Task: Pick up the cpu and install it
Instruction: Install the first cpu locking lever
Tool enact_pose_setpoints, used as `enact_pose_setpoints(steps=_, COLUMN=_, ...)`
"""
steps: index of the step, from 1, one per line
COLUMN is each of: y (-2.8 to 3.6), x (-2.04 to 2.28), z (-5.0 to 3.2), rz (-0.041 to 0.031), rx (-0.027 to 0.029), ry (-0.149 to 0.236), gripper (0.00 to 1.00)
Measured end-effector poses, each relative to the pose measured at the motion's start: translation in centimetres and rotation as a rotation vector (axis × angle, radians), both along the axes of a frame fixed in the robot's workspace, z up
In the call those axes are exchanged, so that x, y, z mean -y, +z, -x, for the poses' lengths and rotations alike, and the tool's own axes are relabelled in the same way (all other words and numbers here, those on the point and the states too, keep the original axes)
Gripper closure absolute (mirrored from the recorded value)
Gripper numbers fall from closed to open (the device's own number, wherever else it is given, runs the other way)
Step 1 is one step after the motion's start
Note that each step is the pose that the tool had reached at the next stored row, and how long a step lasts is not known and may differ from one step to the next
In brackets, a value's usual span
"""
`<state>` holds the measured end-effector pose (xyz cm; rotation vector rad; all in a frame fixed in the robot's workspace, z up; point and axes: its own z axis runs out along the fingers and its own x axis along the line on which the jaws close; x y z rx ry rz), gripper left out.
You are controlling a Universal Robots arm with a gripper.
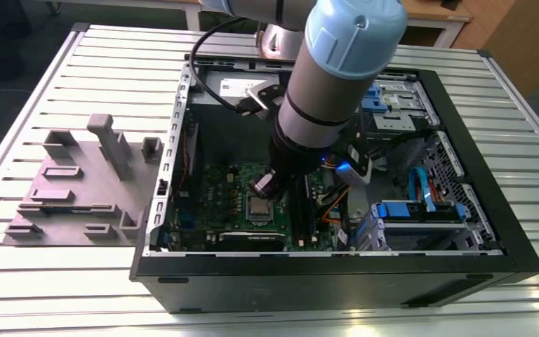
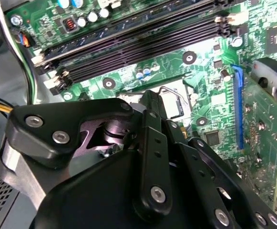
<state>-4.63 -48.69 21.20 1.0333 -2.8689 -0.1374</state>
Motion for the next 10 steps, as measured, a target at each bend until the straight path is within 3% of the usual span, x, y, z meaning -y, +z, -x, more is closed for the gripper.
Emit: enact_pose_setpoints(steps=10, y=-1.03, x=0.72, z=0.0, rz=0.0087, rx=-0.0001, ry=-0.007, gripper=0.9)
